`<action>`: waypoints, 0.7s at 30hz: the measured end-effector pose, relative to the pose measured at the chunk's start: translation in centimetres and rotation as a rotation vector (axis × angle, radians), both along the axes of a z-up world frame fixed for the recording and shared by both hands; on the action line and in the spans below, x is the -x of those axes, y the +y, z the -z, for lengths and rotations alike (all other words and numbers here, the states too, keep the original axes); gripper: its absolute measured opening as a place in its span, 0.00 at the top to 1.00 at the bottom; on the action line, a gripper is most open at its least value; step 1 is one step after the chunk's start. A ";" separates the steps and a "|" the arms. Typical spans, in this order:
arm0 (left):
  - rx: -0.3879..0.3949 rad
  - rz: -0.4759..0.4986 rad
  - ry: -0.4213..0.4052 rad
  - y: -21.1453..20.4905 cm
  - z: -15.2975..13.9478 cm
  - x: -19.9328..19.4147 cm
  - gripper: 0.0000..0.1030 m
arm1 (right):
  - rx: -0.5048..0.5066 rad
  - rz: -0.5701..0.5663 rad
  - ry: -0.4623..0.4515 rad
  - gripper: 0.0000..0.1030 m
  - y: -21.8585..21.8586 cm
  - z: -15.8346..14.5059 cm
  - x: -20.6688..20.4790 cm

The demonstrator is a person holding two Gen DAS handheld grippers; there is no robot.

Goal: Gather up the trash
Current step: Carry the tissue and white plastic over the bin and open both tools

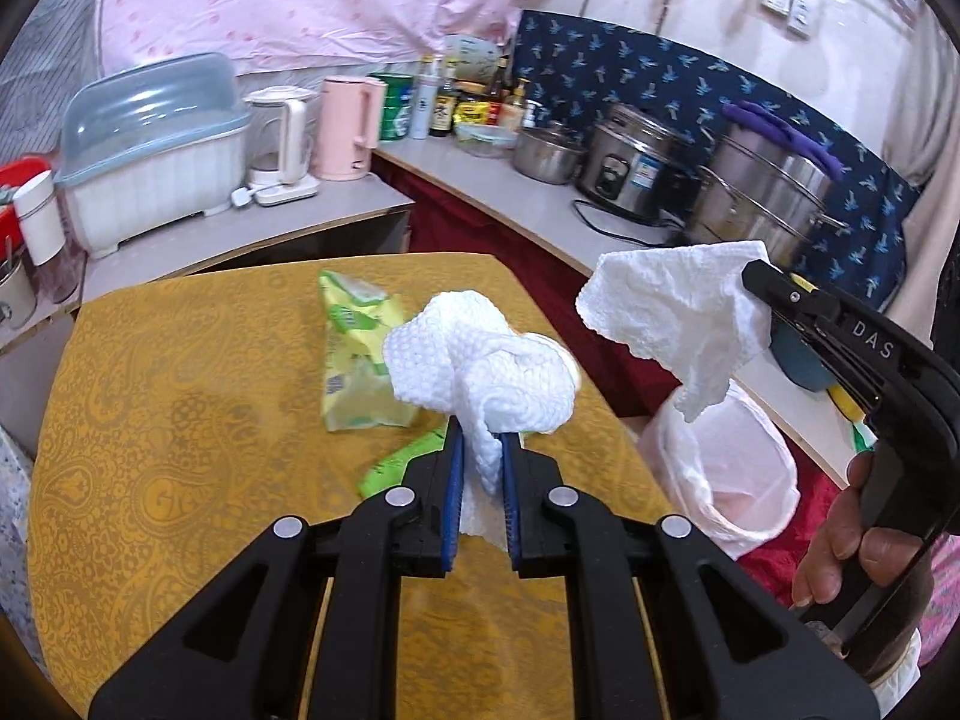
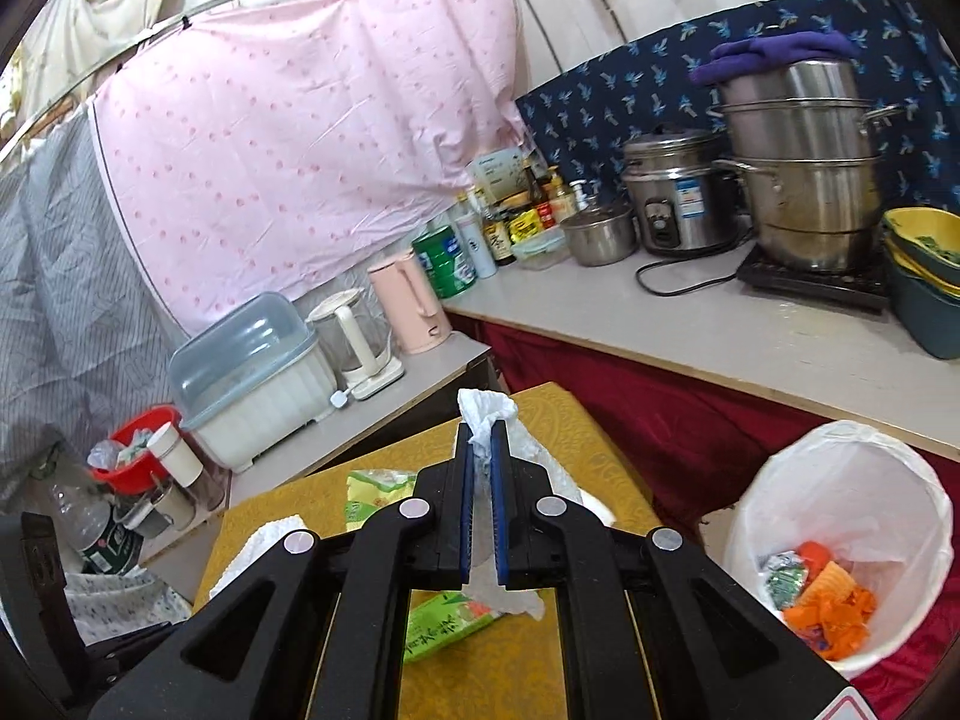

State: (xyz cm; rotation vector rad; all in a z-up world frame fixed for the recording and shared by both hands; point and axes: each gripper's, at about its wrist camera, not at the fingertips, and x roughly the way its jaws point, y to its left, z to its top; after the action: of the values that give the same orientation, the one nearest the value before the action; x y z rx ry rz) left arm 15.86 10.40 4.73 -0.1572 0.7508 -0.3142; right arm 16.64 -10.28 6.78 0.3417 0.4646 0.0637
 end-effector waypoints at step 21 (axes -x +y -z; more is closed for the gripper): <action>-0.075 0.230 -0.031 -12.8 -0.7 4.2 0.89 | -0.050 0.251 0.002 0.95 -13.2 1.3 9.1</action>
State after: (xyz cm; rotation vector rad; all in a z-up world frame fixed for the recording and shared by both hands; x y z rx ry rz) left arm 11.69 -2.42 5.46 0.0049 0.7503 -0.5049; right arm 7.50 -23.44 5.43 0.4464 0.4196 -0.1691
